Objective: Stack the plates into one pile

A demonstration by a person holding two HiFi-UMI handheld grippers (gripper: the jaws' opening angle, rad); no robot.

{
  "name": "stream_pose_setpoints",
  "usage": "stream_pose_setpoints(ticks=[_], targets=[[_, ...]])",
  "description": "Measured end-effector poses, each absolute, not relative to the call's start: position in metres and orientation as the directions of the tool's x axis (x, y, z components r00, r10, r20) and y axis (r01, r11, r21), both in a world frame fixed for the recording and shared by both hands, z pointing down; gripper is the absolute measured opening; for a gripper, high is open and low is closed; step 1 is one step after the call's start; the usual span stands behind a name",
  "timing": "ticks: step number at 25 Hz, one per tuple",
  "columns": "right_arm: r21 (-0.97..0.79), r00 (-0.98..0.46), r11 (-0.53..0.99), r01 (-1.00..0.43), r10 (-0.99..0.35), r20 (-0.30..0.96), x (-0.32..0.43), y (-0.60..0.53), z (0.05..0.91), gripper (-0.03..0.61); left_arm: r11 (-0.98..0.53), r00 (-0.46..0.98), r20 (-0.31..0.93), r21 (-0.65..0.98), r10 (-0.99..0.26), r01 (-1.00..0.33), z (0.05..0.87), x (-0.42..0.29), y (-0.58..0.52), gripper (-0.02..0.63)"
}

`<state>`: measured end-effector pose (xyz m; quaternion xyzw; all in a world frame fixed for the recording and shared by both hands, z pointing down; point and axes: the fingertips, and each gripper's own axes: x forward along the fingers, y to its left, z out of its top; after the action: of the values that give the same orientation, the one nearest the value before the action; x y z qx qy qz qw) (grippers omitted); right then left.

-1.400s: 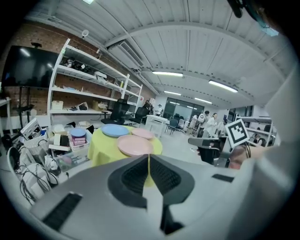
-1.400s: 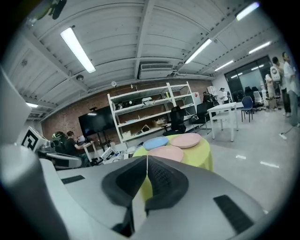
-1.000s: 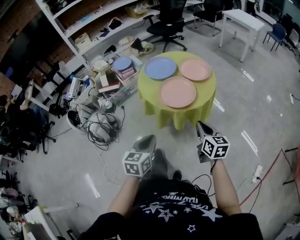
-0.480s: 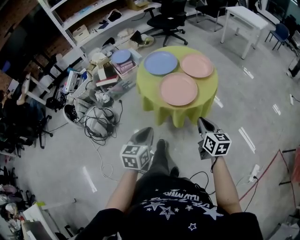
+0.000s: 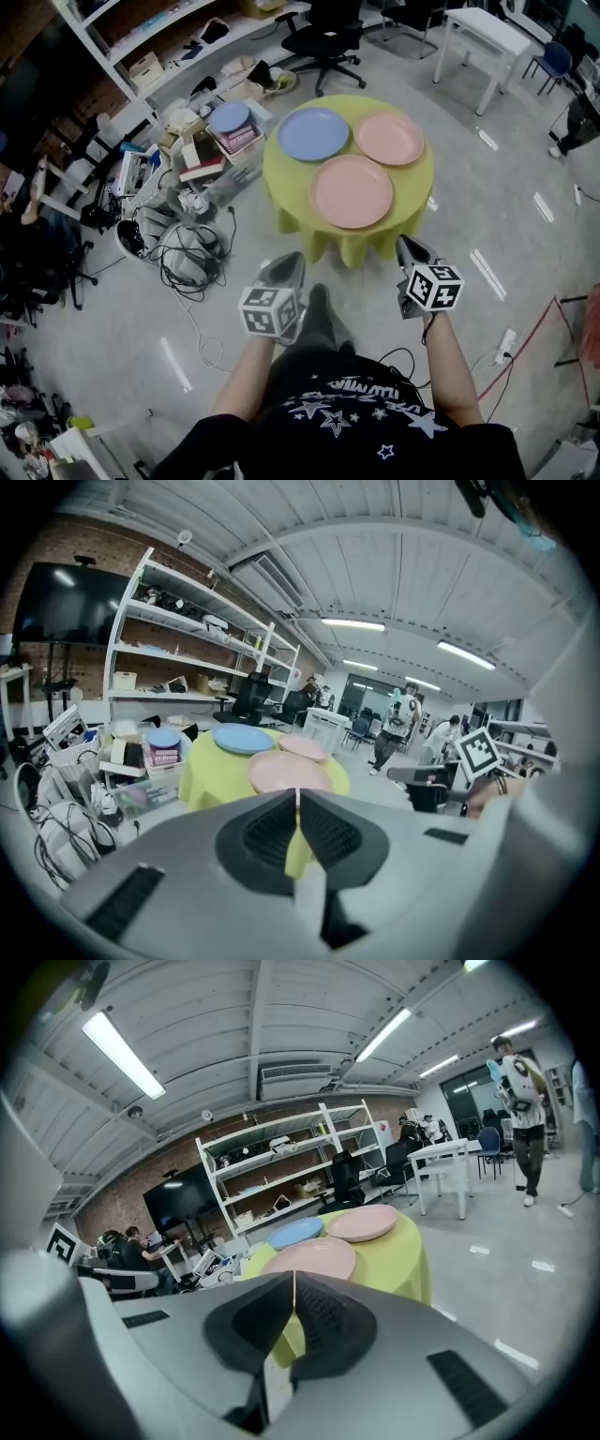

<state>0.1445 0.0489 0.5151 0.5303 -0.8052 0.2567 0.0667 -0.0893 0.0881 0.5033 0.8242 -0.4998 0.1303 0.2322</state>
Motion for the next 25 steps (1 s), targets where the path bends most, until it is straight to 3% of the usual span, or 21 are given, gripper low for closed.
stream_pose_setpoints(ticks=[12,25], targets=[[-0.346,-0.369,0.228,-0.91,-0.826,0.427,0.139,-0.049,0.525,0.017,-0.453,0.536,0.423,0.288,-0.73,-0.844,0.504,-0.098,-0.022,0.025],[-0.344,-0.273,0.1,-0.934,-0.82,0.502,0.143,-0.117,0.534,0.017,-0.508,0.595,0.483,0.314,-0.642,-0.802,0.525,-0.108,-0.11,0.025]])
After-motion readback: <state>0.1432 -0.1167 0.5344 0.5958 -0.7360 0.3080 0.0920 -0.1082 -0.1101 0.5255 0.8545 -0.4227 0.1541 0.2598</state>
